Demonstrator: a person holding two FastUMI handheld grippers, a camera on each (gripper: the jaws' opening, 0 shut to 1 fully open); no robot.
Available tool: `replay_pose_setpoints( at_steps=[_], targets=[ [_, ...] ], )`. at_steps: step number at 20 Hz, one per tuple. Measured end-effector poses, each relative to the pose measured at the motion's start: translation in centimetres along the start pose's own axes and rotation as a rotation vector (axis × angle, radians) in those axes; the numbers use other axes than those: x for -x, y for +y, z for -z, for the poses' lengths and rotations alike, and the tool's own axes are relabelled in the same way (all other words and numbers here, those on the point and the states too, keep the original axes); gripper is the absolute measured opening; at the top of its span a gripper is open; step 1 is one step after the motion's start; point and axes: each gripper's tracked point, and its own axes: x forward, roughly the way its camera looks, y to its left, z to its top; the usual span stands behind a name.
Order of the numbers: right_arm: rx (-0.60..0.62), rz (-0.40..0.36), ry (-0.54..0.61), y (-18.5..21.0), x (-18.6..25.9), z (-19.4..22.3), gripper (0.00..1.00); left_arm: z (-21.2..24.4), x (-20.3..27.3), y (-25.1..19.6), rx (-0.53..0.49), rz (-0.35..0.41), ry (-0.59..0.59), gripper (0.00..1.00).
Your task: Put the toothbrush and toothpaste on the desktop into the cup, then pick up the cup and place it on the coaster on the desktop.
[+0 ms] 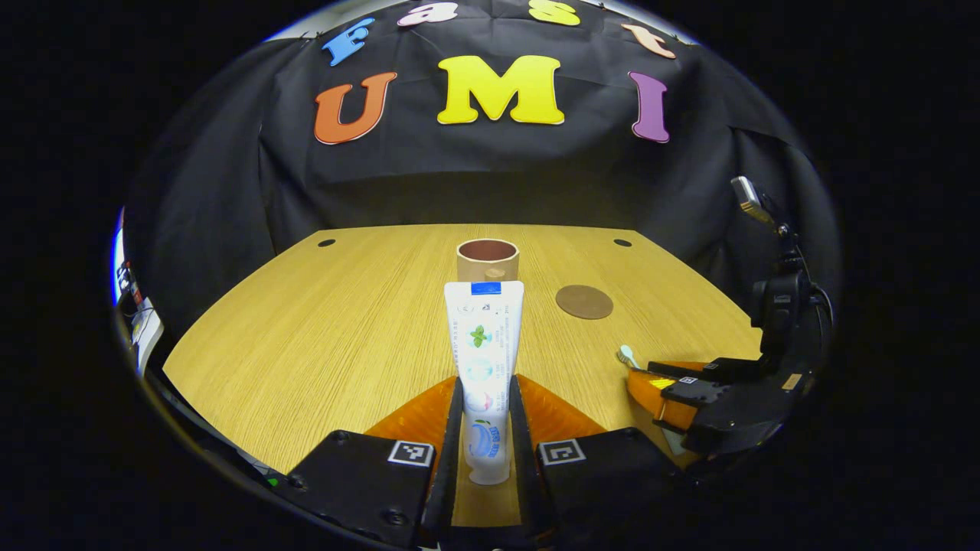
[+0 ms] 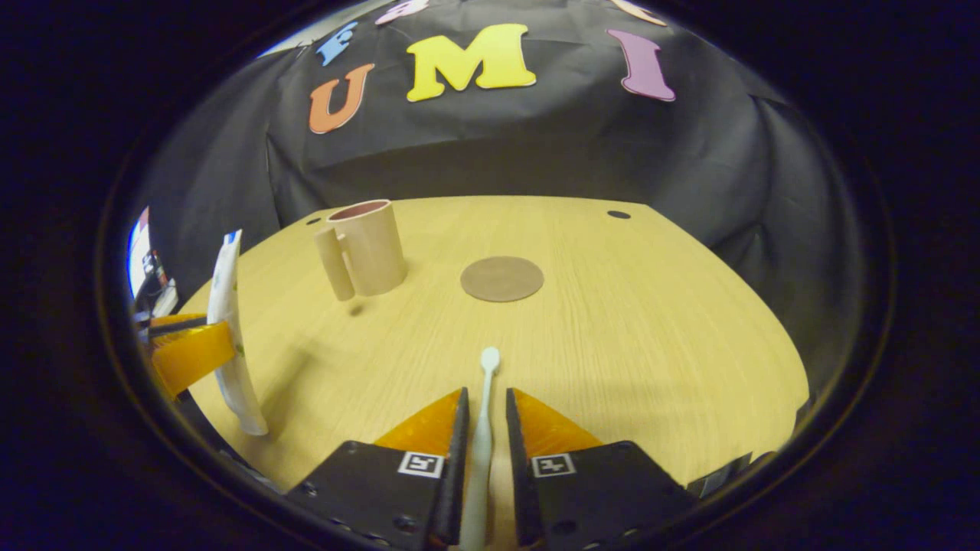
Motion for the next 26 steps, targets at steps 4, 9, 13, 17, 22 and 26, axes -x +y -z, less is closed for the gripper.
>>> replay_pose_setpoints(
  at_steps=[4, 9, 13, 17, 22, 26],
  targets=[
    [-0.013, -0.049, 0.011, 0.2, 0.3, -0.1, 0.0, -0.7, 0.4, 0.5, 0.003, -0.015, -0.024, 0.36],
    [-0.01, -0.063, -0.06, 0.0, 1.5, -2.2, 0.0, -2.7, -0.1, 0.7, 0.006, -0.019, -0.056, 0.36],
    [-0.015, -0.069, -0.13, -0.7, 3.4, -4.1, 0.0, -6.9, -0.2, 0.5, 0.001, -0.015, -0.134, 0.36],
    [-0.014, -0.07, -0.168, -1.8, 5.4, -4.6, 0.0, -13.9, -2.0, 1.0, 0.004, -0.018, -0.278, 0.35],
    [-0.048, -0.058, -0.199, -4.2, 7.2, -5.4, 0.0, -18.9, -7.0, 1.2, 0.093, 0.017, -0.387, 0.35],
    [-0.069, -0.037, -0.215, -5.8, 7.7, -5.7, 0.0, -19.9, -11.0, 1.4, 0.101, 0.013, -0.412, 0.35]
  ],
)
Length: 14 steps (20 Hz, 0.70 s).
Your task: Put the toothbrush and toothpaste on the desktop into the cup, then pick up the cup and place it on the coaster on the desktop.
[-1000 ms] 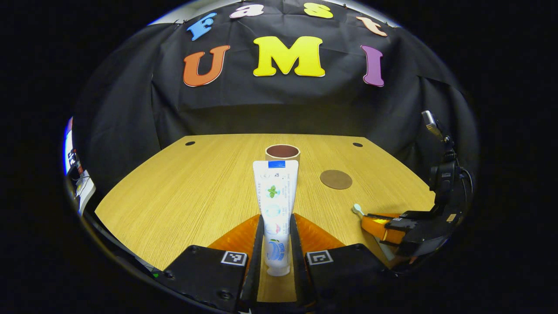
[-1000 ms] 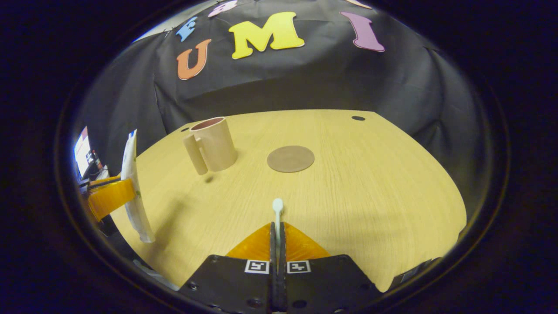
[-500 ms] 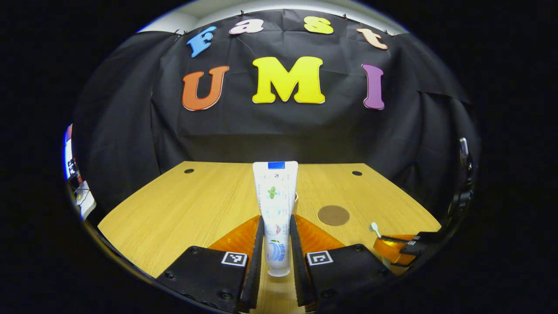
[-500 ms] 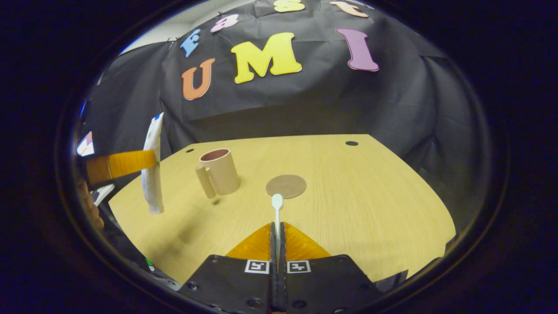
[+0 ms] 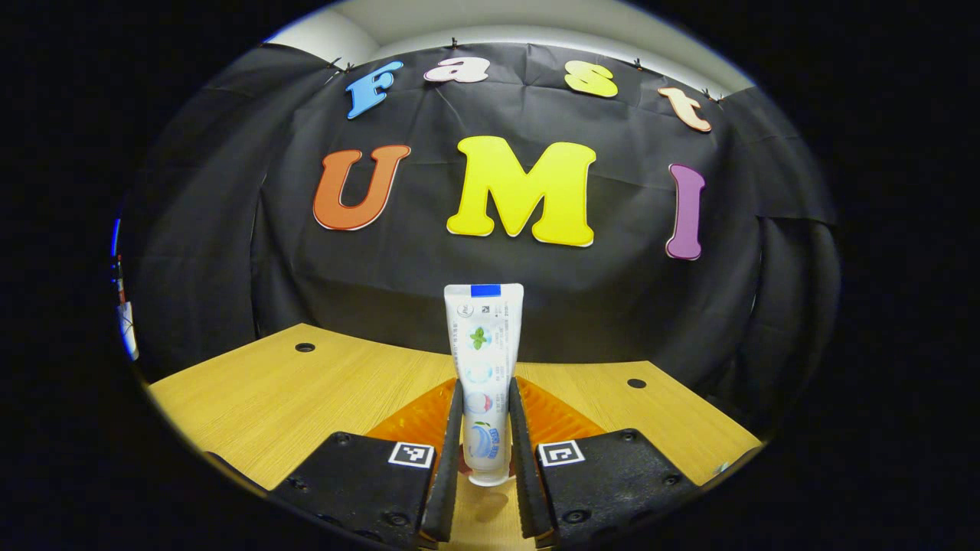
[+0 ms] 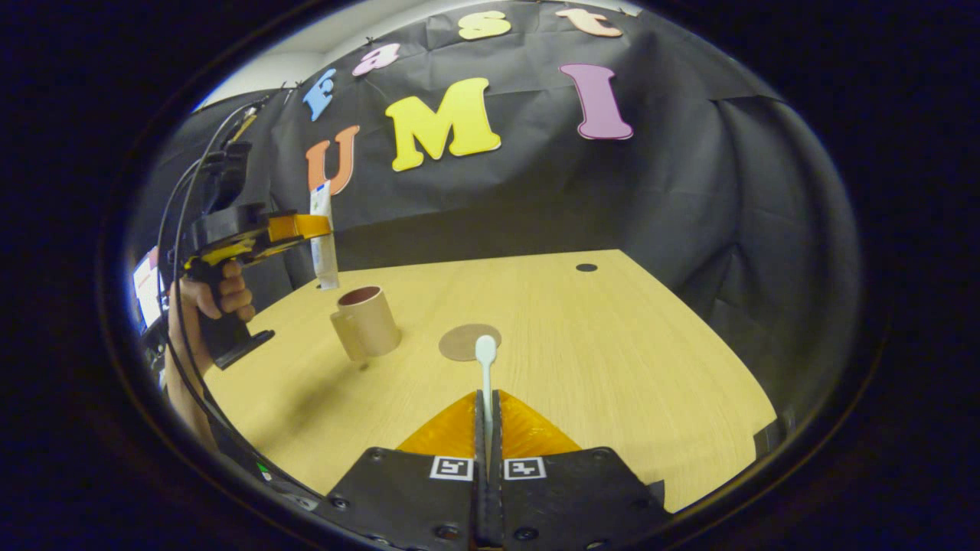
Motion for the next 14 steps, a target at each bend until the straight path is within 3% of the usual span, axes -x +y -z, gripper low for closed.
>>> replay_pose_setpoints(
  at_steps=[6, 8, 9, 14],
  targets=[
    [0.002, -0.006, 0.015, -0.1, -1.0, 0.3, 0.0, 1.5, -2.7, 0.4, -0.004, -0.026, -0.005, 0.36],
    [-0.002, -0.011, 0.019, 0.1, -1.5, 0.3, 0.0, 2.4, -2.8, 0.1, 0.0, -0.018, 0.016, 0.43],
    [-0.001, -0.015, 0.021, 0.2, -1.6, 0.3, 0.0, 3.0, -2.9, 0.1, 0.001, -0.016, 0.026, 0.39],
    [0.035, -0.06, 0.028, 1.8, -2.4, 0.5, 0.0, 3.1, -2.4, 0.2, -0.029, -0.017, 0.003, 0.42]
  ],
)
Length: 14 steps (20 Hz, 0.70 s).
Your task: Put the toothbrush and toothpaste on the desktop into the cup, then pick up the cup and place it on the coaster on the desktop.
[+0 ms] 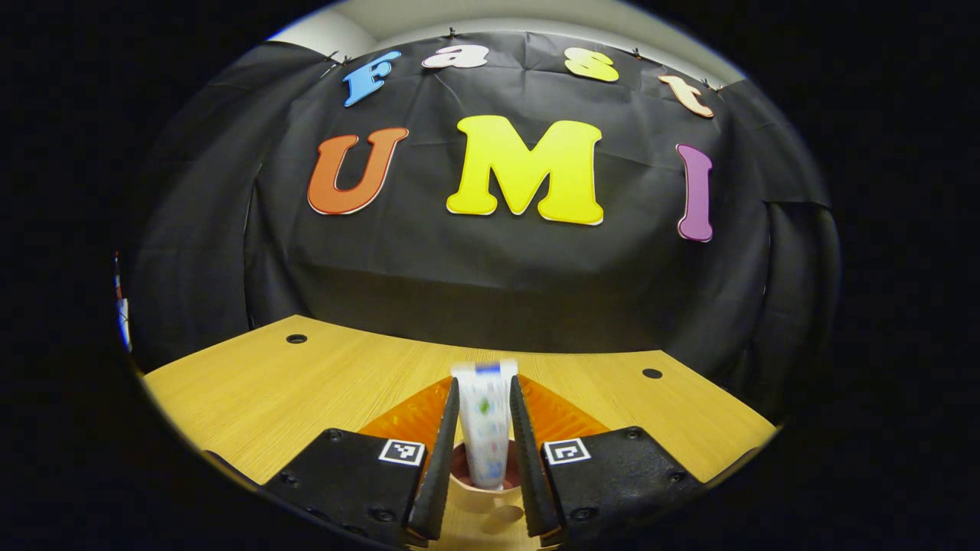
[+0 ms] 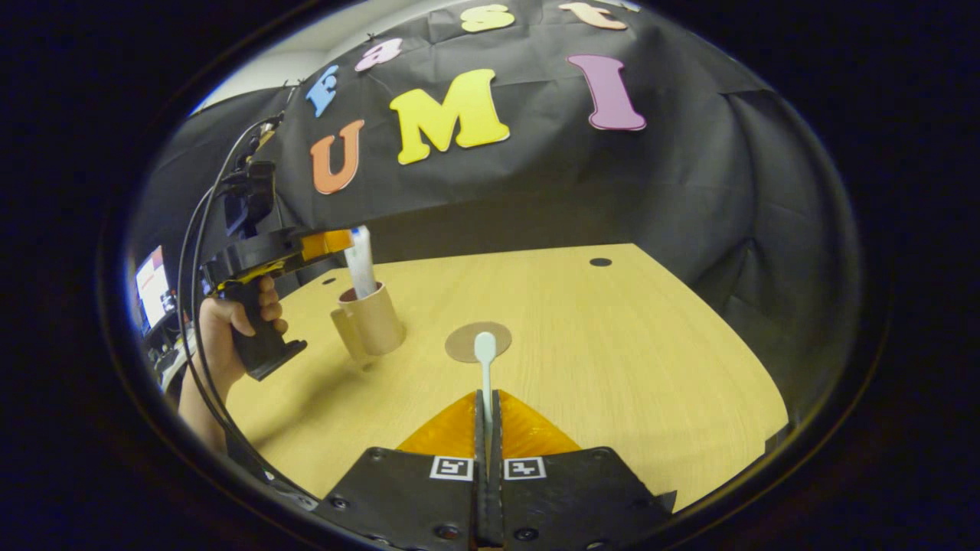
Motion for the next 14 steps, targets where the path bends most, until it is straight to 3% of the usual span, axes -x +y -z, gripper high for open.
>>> replay_pose_setpoints(
  at_steps=[4, 5, 9, 12, 14],
  targets=[
    [0.072, -0.087, -0.059, 3.4, -1.1, -2.9, 0.0, 0.4, 0.8, 0.5, 0.003, -0.002, 0.013, 0.47],
    [0.09, -0.11, -0.087, 4.4, -1.8, -4.1, 0.0, 0.4, 1.2, 0.8, 0.009, -0.007, 0.018, 0.61],
    [0.108, -0.209, -0.181, 9.1, -5.5, -8.7, 0.0, 0.2, 4.1, 3.5, 0.037, -0.05, 0.016, 0.96],
    [0.129, -0.276, -0.288, 12.8, -8.9, -12.5, 0.0, 0.6, 6.6, 5.8, 0.073, -0.083, 0.012, 1.0],
    [0.123, -0.32, -0.345, 15.3, -11.2, -14.5, 0.0, 1.8, 8.1, 6.8, 0.085, -0.102, 0.02, 0.97]
  ],
)
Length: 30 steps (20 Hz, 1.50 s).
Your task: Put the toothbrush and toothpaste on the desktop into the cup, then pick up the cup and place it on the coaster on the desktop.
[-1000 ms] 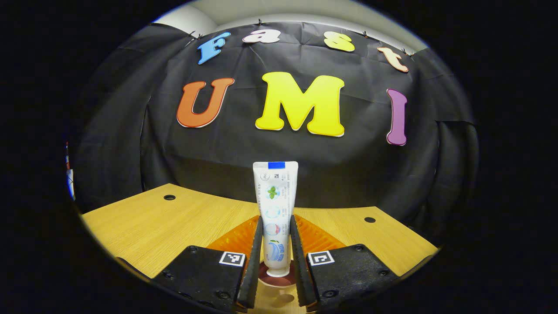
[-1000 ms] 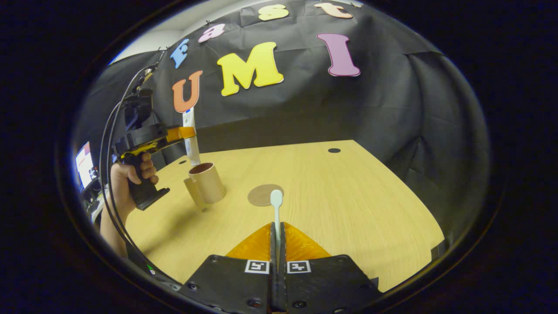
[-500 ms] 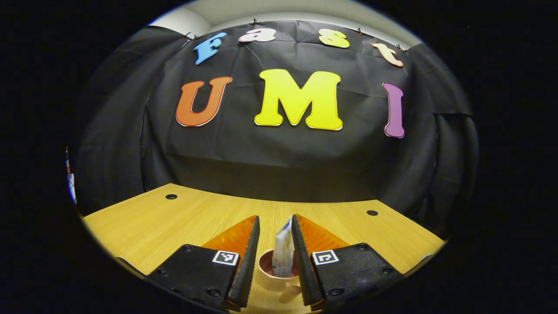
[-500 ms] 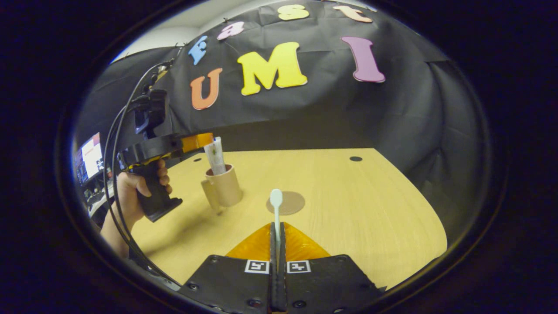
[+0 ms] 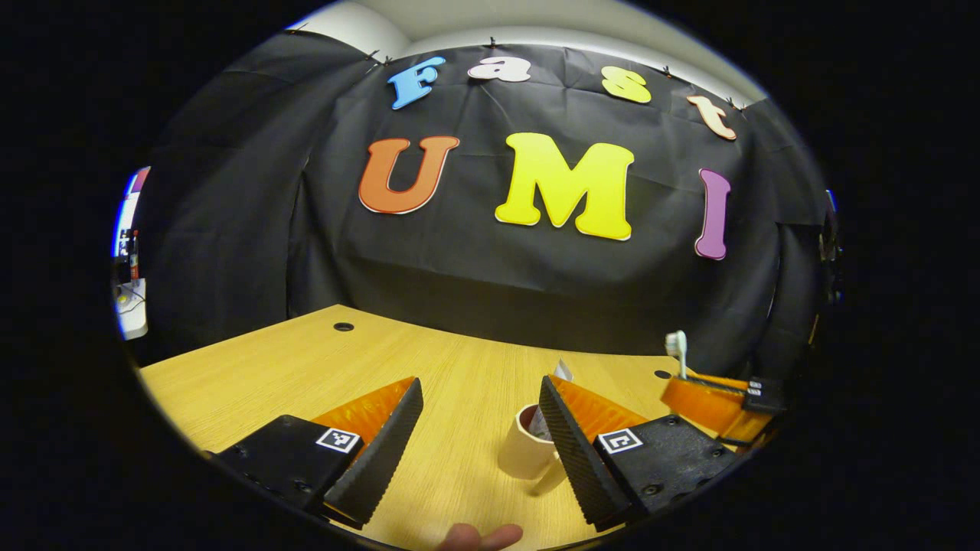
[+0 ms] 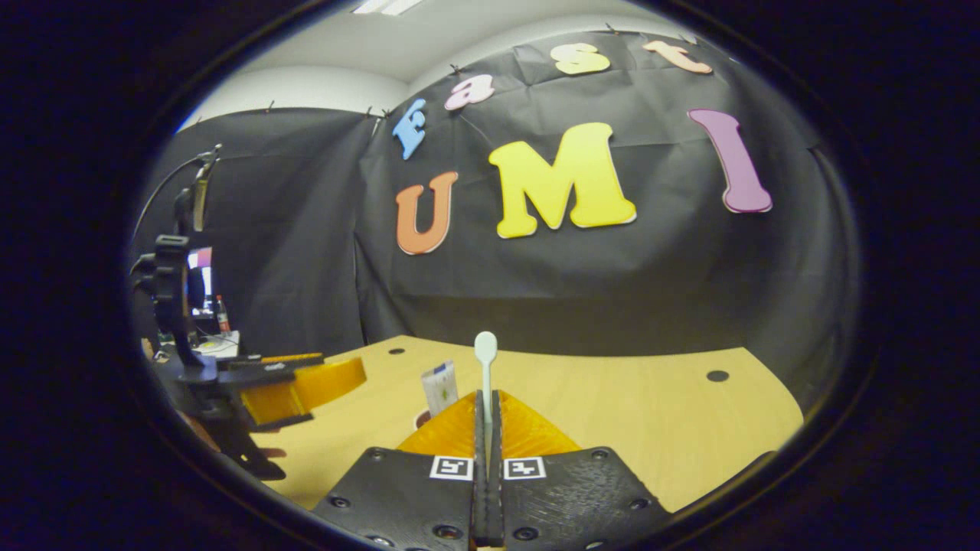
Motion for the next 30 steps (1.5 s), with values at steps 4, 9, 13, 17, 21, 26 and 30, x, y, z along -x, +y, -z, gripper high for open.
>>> replay_pose_setpoints(
  at_steps=[4, 9, 13, 17, 21, 26, 30],
  targets=[
    [0.041, -0.055, -0.069, 2.4, -5.4, -2.0, 0.0, 2.1, 1.9, 2.6, 0.019, -0.038, 0.036, 0.97],
    [-0.021, -0.066, -0.117, 2.5, -8.7, -2.4, 0.0, 4.5, 4.1, 5.4, 0.064, -0.098, 0.057, 0.98],
    [-0.039, -0.071, -0.151, 3.0, -9.3, -3.9, 0.02, 5.8, 4.6, 6.7, 0.068, -0.138, 0.056, 0.97],
    [0.027, -0.074, -0.15, 3.8, -9.3, -3.3, 0.0, 5.9, 4.8, 6.6, 0.073, -0.125, 0.059, 0.98],
    [0.044, -0.067, -0.166, 3.7, -8.4, -3.2, 0.04, 5.5, 4.9, 6.6, 0.061, -0.129, 0.048, 0.97],
    [0.069, -0.03, -0.262, 2.5, -5.4, -4.7, 0.68, 4.7, 5.3, 5.7, 0.045, -0.124, 0.037, 0.97],
    [0.073, 0.012, -0.314, 1.6, -3.0, -6.2, 0.83, 3.5, 5.6, 4.6, 0.024, -0.115, 0.009, 0.97]
  ],
)
